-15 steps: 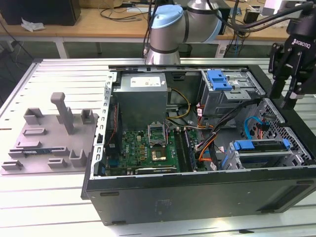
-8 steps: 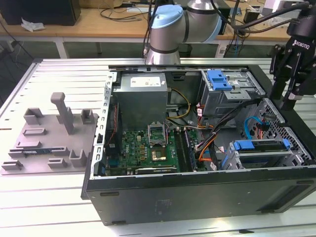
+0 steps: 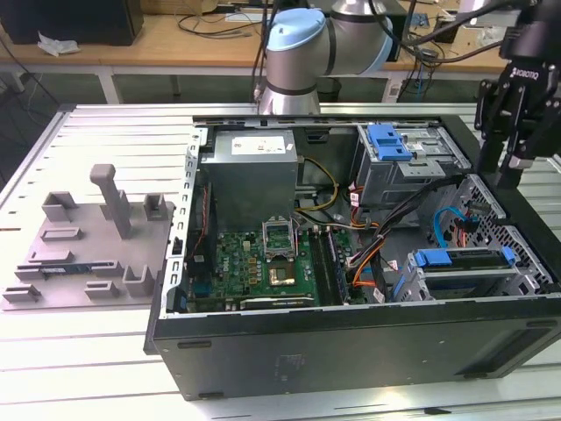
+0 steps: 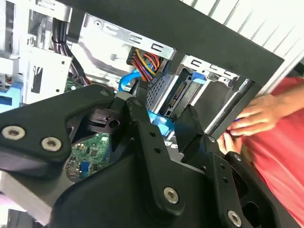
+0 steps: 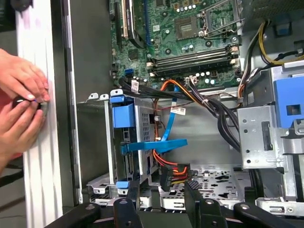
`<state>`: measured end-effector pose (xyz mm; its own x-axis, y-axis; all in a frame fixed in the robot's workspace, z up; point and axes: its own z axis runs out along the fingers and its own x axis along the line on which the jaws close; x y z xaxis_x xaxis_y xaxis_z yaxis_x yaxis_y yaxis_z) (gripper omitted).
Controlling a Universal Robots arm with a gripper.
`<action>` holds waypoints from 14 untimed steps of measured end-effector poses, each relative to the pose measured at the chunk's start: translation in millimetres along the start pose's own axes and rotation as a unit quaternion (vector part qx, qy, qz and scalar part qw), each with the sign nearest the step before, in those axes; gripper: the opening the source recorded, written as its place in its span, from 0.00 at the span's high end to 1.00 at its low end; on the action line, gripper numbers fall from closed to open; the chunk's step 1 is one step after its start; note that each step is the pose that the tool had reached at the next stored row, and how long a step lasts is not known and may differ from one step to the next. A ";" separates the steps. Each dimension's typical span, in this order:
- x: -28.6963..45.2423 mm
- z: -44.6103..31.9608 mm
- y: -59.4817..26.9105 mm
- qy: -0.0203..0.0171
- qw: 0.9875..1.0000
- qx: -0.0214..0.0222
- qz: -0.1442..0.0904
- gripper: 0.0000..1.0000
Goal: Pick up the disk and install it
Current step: 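Insert the first disk wire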
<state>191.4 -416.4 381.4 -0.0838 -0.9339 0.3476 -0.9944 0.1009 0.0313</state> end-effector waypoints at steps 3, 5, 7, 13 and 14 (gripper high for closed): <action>-7.6 -1.5 -0.8 0.022 1.000 0.002 0.002 0.50; -8.9 0.9 -1.5 0.022 1.000 -0.001 0.009 0.50; -10.8 5.6 -3.2 0.022 0.999 -0.009 0.029 0.50; -13.7 11.4 -9.8 0.029 0.998 -0.019 0.056 0.50; -13.9 11.7 -10.3 0.033 0.998 -0.019 0.057 0.50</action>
<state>202.1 -408.5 365.2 -0.1914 -0.8910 0.4116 -0.9752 0.2200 0.0229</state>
